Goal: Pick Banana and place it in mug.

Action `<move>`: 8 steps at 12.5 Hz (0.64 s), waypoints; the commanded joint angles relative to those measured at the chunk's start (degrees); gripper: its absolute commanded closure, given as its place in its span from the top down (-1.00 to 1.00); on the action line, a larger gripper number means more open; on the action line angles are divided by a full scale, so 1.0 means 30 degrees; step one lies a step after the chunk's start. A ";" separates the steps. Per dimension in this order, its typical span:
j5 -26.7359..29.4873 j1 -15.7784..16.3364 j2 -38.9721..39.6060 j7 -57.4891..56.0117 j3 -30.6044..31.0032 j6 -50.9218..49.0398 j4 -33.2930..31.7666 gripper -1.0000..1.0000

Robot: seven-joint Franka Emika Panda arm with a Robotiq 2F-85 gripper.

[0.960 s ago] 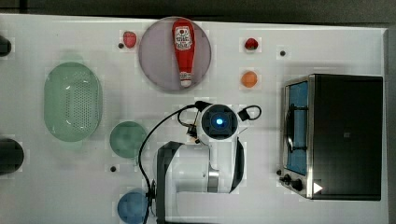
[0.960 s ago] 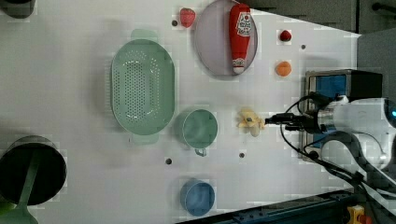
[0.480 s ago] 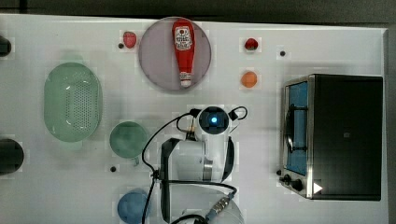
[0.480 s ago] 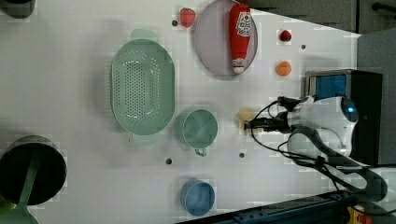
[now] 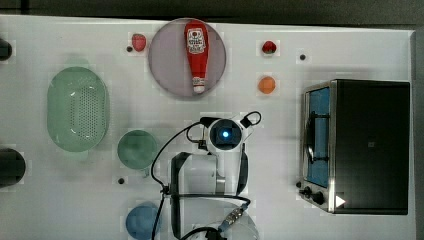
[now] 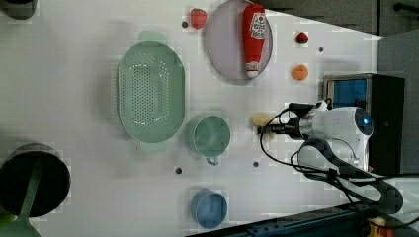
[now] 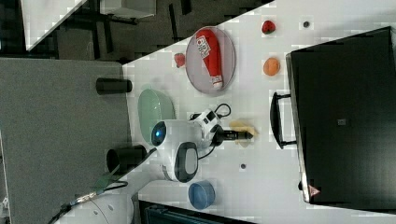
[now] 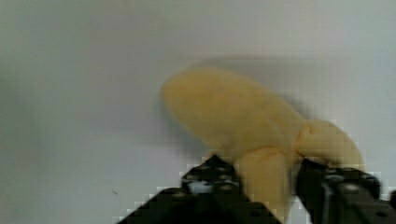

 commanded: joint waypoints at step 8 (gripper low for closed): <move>-0.0283 -0.0091 -0.9437 -0.0317 -0.0647 -0.8140 0.1588 -0.46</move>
